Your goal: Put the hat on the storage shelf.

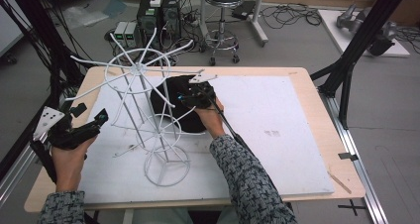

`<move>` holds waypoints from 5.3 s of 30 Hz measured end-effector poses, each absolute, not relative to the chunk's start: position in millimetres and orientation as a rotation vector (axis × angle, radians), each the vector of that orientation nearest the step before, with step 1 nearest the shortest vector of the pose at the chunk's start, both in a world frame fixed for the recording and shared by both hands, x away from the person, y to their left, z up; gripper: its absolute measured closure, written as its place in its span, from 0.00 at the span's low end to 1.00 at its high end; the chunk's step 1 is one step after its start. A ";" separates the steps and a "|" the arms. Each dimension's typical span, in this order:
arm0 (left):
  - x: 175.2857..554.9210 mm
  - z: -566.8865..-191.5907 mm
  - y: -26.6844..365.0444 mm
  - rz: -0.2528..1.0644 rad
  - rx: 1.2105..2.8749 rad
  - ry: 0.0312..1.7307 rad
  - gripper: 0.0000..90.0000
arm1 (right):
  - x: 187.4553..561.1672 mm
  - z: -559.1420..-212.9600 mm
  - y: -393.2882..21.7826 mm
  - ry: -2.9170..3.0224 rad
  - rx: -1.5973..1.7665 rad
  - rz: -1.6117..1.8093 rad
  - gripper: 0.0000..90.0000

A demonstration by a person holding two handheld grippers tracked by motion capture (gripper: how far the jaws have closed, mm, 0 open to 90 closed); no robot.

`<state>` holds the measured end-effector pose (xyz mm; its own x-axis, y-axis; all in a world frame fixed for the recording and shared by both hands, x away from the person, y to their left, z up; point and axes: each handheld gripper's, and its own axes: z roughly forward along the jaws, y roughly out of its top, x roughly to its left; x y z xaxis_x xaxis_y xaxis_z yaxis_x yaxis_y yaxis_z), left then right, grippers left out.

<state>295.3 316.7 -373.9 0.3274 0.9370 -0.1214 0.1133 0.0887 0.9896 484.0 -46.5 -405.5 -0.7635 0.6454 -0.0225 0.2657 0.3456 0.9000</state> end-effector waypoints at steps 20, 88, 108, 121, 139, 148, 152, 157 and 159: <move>293.8 -374.6 322.1 0.839 1.327 1.082 0.21 | 473.9 -371.9 -69.3 2.087 0.706 1.438 0.95; 292.2 -371.4 322.6 0.855 1.323 1.078 0.22 | 383.8 -105.0 -253.7 1.626 0.453 1.989 0.95; 292.0 -369.4 319.1 0.855 1.329 1.069 0.22 | 344.2 -85.6 -258.5 1.634 0.365 2.095 0.94; 291.5 -368.3 319.1 0.857 1.330 1.066 0.22 | 332.5 -83.1 -250.5 1.682 0.301 2.131 0.94; 291.4 -367.9 318.5 0.858 1.328 1.064 0.22 | 317.8 -77.2 -237.1 1.795 0.255 2.108 0.93; 290.9 -367.1 318.7 0.859 1.322 1.064 0.22 | 303.6 -69.4 -232.6 1.803 0.211 2.109 0.92; 290.9 -367.0 318.5 0.857 1.324 1.062 0.22 | 298.1 -69.2 -230.0 1.817 0.187 2.106 0.92; 290.6 -366.8 318.8 0.858 1.320 1.064 0.22 | 296.3 -71.7 -227.5 1.830 0.175 2.095 0.91; 290.7 -366.9 318.7 0.858 1.319 1.063 0.22 | 297.3 -74.5 -226.4 1.837 0.175 2.093 0.91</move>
